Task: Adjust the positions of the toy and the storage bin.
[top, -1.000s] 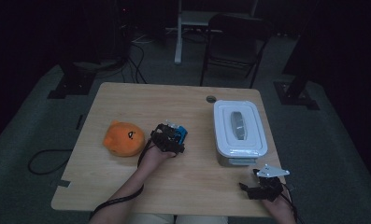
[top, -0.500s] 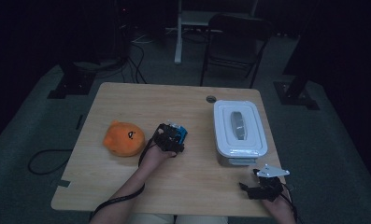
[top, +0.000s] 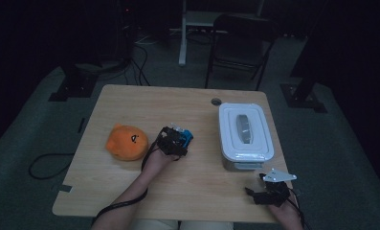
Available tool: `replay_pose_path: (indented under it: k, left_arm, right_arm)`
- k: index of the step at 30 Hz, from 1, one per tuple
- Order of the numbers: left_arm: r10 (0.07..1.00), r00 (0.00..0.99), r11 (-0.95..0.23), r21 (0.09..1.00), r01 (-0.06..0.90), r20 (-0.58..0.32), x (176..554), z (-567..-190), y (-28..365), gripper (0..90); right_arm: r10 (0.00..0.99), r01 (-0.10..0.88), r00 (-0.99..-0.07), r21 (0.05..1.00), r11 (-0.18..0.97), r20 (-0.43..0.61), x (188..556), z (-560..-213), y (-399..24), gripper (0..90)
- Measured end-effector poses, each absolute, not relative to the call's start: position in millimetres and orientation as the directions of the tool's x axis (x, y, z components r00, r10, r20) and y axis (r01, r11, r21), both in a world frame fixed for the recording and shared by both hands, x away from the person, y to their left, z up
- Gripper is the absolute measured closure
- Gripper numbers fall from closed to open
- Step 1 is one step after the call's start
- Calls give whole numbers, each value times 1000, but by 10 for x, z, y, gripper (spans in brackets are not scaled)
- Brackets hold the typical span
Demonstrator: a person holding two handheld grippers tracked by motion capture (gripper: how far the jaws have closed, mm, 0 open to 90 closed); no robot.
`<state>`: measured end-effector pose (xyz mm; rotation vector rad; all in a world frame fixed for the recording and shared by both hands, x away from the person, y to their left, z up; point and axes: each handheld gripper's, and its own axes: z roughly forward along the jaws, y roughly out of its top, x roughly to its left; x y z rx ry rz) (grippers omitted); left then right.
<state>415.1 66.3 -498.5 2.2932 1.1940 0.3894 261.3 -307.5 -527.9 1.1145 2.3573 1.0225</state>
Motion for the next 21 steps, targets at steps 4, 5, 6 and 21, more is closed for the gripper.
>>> replay_pose_path:
  k: [4,5,6,21]
  left_arm:
    - [802,597,-502,555,663,14,4098,-4951,685,269]
    - [800,599,-504,560,658,17,4072,-4943,694,269]
    - [796,606,-513,556,654,22,4057,-4936,697,269]
    - [725,688,-580,570,582,34,3656,-4734,881,269]
  right_arm:
    - [774,530,-634,730,433,1,2613,-5279,-3075,152]
    - [774,529,-634,730,433,1,2614,-5279,-3075,152]
    - [774,529,-634,730,433,1,2613,-5279,-3075,152]
    - [775,531,-632,729,432,1,2614,-5279,-3075,152]
